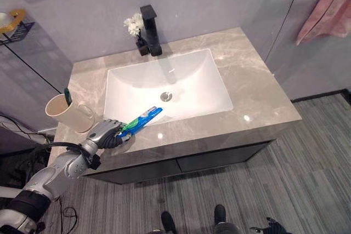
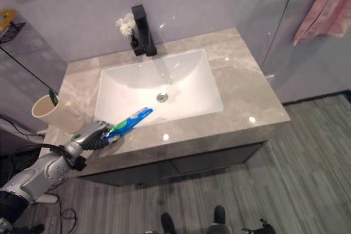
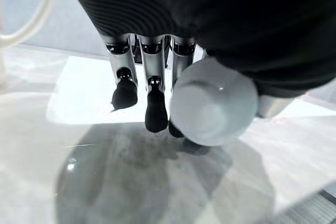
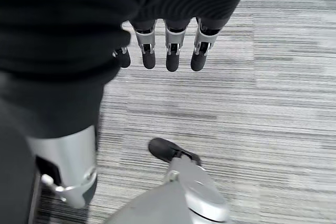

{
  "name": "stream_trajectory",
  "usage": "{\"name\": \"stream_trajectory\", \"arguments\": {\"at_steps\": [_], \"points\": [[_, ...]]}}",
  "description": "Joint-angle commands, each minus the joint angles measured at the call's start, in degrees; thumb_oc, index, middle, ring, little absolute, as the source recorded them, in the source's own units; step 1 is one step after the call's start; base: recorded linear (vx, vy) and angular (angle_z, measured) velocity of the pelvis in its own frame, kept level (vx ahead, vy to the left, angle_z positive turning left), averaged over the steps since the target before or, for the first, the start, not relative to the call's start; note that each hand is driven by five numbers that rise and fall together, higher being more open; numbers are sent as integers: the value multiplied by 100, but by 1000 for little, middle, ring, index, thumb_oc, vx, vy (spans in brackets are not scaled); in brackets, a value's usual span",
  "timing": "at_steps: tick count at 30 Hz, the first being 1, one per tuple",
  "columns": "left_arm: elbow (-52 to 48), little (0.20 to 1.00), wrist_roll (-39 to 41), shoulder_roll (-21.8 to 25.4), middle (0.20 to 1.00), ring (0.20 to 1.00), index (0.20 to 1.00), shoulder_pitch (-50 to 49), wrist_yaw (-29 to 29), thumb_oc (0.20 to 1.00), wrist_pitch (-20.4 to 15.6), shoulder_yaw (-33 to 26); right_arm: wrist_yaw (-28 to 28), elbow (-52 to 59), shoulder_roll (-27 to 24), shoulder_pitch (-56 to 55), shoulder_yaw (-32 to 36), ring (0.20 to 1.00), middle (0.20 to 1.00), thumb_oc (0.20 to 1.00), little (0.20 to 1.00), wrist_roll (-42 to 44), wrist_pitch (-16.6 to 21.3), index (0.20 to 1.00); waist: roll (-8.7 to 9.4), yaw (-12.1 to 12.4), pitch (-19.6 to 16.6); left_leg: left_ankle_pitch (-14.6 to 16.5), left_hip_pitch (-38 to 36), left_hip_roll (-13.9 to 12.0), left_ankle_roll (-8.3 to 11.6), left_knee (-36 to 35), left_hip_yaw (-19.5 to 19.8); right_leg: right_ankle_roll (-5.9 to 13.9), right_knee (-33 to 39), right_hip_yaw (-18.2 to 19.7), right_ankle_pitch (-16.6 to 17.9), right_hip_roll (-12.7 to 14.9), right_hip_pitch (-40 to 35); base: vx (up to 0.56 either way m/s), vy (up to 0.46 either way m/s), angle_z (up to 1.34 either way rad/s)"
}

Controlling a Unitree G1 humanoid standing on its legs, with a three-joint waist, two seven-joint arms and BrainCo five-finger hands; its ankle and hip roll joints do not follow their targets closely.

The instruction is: Put brush and paste in cup on sink, flatten towel.

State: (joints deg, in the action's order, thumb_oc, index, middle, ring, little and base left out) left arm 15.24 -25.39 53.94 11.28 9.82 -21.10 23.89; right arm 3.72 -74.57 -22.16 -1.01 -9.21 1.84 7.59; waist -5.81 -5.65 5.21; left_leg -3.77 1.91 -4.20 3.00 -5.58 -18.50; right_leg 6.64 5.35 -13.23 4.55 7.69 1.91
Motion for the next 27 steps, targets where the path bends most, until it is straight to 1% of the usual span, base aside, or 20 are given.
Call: {"name": "stream_trajectory", "arguments": {"at_steps": [1,3,7,8,10,11,12,13,15,16,17,18,19,20,22,23,24,25,26,27], "points": [[306,200,-314,211,200,200,200,329,201,200,-146,199,148,-161,152,171,15,1000,1000,1000,1000,373,97,1000,125,-91,71,238,-432,-259,292,58,288,412,-296,-47,-111,124,-177,0,0,0],[276,200,-333,222,200,200,200,363,212,200,-116,229,164,-204,170,163,74,1000,1000,1000,1000,447,89,1000,158,-83,31,244,-445,-260,288,58,296,413,-292,-52,-106,123,-192,0,0,0],[243,200,-514,311,200,200,200,389,307,200,-106,202,189,-415,158,125,455,1000,1000,1000,1000,900,81,1000,301,-61,-136,279,-516,-264,277,58,297,421,-282,-45,-89,116,-259,0,0,0],[237,200,-513,314,200,200,200,389,304,200,-104,203,186,-417,158,125,456,1000,1000,1000,1000,904,82,1000,304,-56,-135,280,-520,-262,276,58,295,422,-281,-42,-89,117,-262,0,0,0],[196,200,-590,469,200,200,200,440,352,200,-90,115,161,-569,57,116,815,1000,1000,1000,1000,1349,50,1000,414,-44,-258,312,-597,-272,270,58,287,433,-284,-15,-90,107,-319,0,0,0],[190,200,-586,473,200,200,200,441,347,200,-87,116,157,-573,57,118,817,1000,1000,1000,1000,1352,52,1000,417,-39,-262,311,-592,-270,269,58,285,433,-282,-13,-88,108,-314,0,0,0],[83,200,-637,675,200,200,200,596,409,200,-86,48,134,-747,-153,150,1161,1000,1000,1000,1000,1755,25,1000,496,-27,-356,323,-636,-273,271,58,300,441,-286,-13,-96,98,-358,0,0,0],[67,200,-654,797,200,200,200,659,448,200,-84,36,244,-766,-334,205,1396,1000,1000,1000,1000,2013,57,1000,532,-32,-404,354,-669,-277,275,58,306,452,-289,-23,-116,94,-392,0,0,0],[60,200,-706,947,200,200,200,922,582,200,-73,90,256,-844,-587,271,1641,1000,1000,1000,1000,2260,60,1000,602,-32,-483,335,-656,-277,278,58,312,456,-289,-34,-88,100,-388,0,0,0],[1,200,-793,1109,200,200,200,1162,775,200,-48,55,433,-654,-1003,359,1989,1000,1000,1000,1000,2587,183,1000,668,-67,-544,366,-699,-278,290,58,330,480,-287,-38,-98,102,-443,0,0,0],[10,200,-796,1103,200,200,200,1192,781,200,-48,77,432,-653,-1002,359,2003,1000,1000,1000,1000,2588,181,1000,672,-57,-549,335,-670,-274,286,58,330,472,-283,-39,-74,105,-416,-31,13,2],[-5,200,-840,1176,200,200,200,1352,919,200,-12,75,579,-481,-1207,444,2153,1000,1000,1000,1000,2771,255,1000,701,-74,-584,332,-668,-270,290,58,332,484,-276,-41,-59,110,-419,-62,25,1],[-158,200,-914,1220,200,200,200,1479,1134,200,6,-24,761,-61,-1336,494,2297,1000,1000,1000,1000,2881,414,1000,731,-88,-628,330,-656,-258,291,58,337,502,-248,-33,-23,126,-417,-49,28,3],[-159,200,-921,1223,200,200,200,1466,1141,200,4,-33,782,-30,-1322,482,2299,1000,1000,1000,1000,2871,404,1000,733,-92,-639,326,-644,-256,290,58,336,502,-242,-32,-15,128,-408,-57,32,0],[-386,200,-1019,1311,200,200,200,1620,1390,200,46,-243,991,701,-1429,503,2413,1000,1000,1000,1000,2917,572,1000,756,-118,-670,336,-627,-244,291,58,331,528,-179,-18,43,148,-406,-46,34,-1],[-591,200,-1109,1328,200,200,200,1603,1580,200,70,-544,1342,1792,-1496,430,2492,1000,1000,1000,1000,2586,759,1000,764,-135,-698,375,-627,-231,291,58,327,554,-122,4,69,165,-408,-52,42,0],[-672,200,-1182,1323,200,200,200,1580,1667,200,76,-713,1461,2164,-1480,392,2558,1000,1000,1000,1000,2395,814,1000,761,-157,-725,349,-597,-220,283,58,324,548,-103,23,109,182,-378,-39,47,-1],[-828,200,-1244,1348,200,200,200,1476,1732,200,129,-956,1761,3082,-1515,295,2593,1000,1000,1000,1000,1950,758,1000,748,-167,-736,361,-609,-205,273,58,306,556,-86,40,127,194,-386,-12,39,-2],[-901,200,-1377,1334,200,200,200,1490,1866,200,166,-1150,1879,3736,-1442,277,2600,1000,1000,1000,1000,1609,836,1000,719,-200,-756,402,-633,-199,268,58,297,569,-90,69,113,207,-398,13,42,-6],[-929,200,-1425,1346,200,200,200,1460,1923,200,206,-1294,2036,4302,-1436,235,2676,1000,1000,1000,1000,1372,825,1000,713,-226,-773,416,-650,-191,260,58,291,570,-86,86,118,218,-403,15,41,-8]]}}
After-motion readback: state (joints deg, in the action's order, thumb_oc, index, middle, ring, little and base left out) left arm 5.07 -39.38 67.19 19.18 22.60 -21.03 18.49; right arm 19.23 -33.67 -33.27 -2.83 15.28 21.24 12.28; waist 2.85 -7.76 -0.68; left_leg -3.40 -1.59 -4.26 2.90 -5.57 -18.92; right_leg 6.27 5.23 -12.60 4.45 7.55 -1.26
